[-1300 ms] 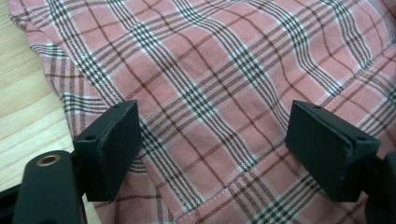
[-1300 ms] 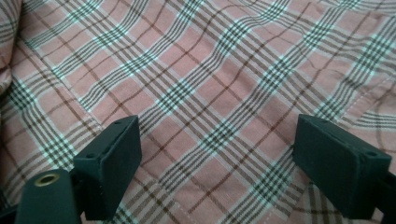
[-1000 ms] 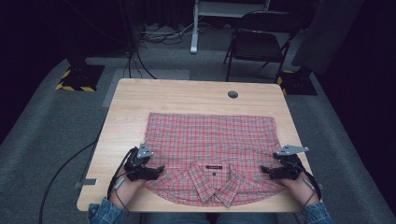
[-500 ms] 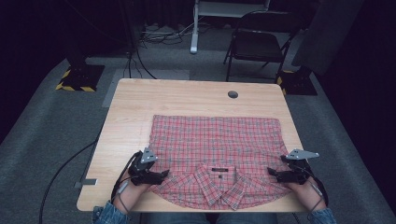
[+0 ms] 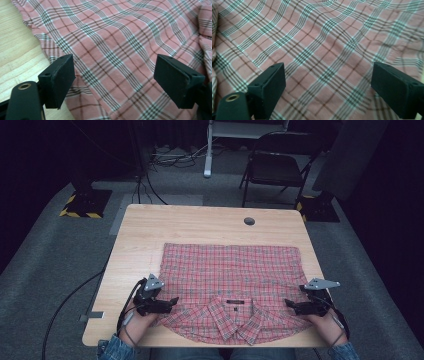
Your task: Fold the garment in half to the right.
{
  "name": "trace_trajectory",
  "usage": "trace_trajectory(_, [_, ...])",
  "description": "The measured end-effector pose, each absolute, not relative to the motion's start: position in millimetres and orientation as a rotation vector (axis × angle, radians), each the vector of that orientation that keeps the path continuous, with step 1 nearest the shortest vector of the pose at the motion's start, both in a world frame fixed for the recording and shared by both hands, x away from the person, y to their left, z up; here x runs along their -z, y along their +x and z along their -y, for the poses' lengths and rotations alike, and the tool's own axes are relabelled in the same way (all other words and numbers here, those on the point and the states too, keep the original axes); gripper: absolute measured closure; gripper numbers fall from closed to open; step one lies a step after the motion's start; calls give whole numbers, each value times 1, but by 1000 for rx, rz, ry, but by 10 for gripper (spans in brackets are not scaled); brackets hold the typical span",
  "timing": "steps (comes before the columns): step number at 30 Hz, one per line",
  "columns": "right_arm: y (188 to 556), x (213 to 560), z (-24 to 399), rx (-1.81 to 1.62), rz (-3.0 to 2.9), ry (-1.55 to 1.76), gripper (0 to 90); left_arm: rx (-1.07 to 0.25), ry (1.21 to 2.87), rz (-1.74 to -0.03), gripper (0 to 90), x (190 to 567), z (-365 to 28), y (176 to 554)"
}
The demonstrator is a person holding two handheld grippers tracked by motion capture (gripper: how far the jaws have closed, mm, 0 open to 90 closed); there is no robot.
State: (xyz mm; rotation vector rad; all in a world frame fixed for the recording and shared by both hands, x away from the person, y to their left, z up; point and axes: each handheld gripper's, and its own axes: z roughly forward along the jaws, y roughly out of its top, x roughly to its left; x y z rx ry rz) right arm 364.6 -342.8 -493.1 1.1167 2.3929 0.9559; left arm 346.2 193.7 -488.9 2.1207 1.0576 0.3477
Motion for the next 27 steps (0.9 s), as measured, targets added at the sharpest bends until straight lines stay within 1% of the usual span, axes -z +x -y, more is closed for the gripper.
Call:
trace_trajectory(3, [369, 497, 337, -932, -2427, 1101, 111, -330, 2160, -1075, 173, 496, -192, 351])
trace_trajectory(6, [372, 498, 336, -935, -2431, 1115, 103, -380, 2196, -1047, 174, 499, -186, 350])
trace_trajectory(9, [370, 497, 338, -925, -2434, 1128, 106, -386, 2218, -1039, 175, 498, -182, 348])
trace_trajectory(27, [341, 495, 365, -884, -2435, 1172, 125, -308, 2251, -940, 178, 497, -162, 324])
